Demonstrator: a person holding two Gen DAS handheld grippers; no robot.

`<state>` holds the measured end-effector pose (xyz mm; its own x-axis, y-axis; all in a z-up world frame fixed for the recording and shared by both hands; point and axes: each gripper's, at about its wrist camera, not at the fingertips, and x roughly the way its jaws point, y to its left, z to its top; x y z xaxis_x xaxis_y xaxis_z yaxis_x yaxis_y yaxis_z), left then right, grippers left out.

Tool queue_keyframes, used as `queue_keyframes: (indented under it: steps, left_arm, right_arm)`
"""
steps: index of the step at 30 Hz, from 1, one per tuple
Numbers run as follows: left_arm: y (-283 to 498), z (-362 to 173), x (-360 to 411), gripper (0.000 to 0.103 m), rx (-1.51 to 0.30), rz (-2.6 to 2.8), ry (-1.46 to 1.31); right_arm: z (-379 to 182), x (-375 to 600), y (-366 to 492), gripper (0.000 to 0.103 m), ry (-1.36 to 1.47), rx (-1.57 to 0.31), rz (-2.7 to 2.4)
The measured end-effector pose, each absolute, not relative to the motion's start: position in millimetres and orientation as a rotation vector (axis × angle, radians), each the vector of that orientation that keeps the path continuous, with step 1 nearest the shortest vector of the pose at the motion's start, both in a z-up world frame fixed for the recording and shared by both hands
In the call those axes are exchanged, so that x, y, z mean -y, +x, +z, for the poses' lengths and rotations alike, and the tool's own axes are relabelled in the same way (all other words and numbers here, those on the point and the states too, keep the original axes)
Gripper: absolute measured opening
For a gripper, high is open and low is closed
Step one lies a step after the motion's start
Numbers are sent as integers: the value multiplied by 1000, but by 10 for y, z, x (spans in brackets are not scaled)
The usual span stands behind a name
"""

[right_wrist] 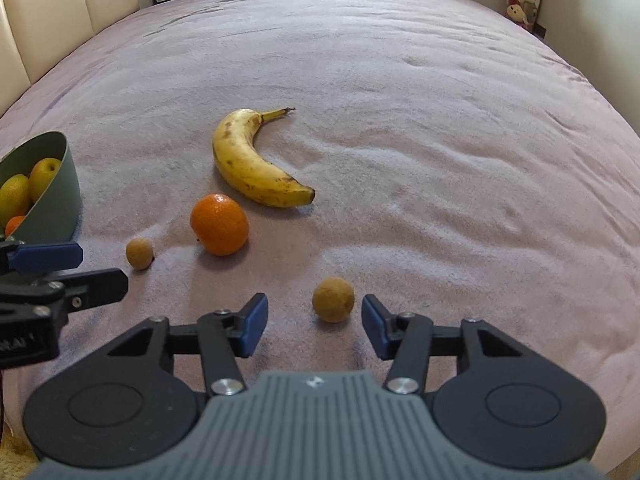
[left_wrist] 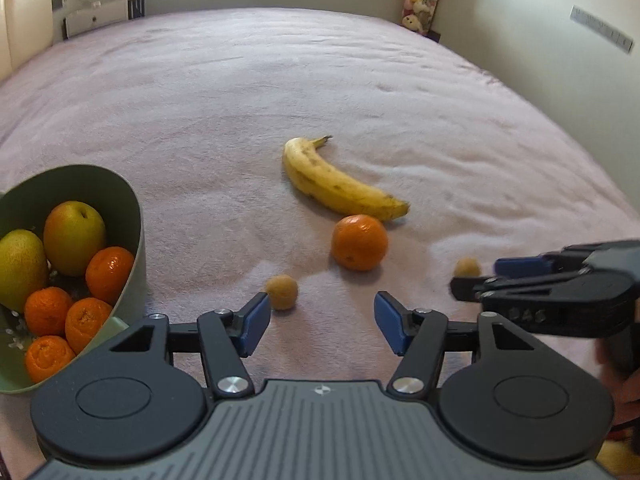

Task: Organize fruits
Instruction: 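Move both open tools back toward the small brown fruits, then grasp a small brown fruit with the left tool while the right tool grasps another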

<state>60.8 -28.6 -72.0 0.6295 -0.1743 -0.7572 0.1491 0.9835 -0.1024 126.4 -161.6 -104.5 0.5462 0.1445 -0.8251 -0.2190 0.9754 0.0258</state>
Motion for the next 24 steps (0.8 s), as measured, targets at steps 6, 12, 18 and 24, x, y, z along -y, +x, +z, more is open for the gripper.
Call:
queue_keyframes:
  steps: [6,12,18,24]
  left_arm:
    - [731,-930,373,56,-864,-119,54]
    - [839,-1047,372,52,-888,-97,76]
    - [911,-1080,363,48,-901,-98,86]
    - [959,-1127,370,39,-917,-98,89]
  right_arm:
    - [-1194,1628,1328,44,-61,-1004,190]
    - [-1250,1628,1406,40,-44,-1010,181]
    - [-1284,1629,1454,33,-37,-1013,177]
    - [-1305,1631,1484,26,-48,-1004,178]
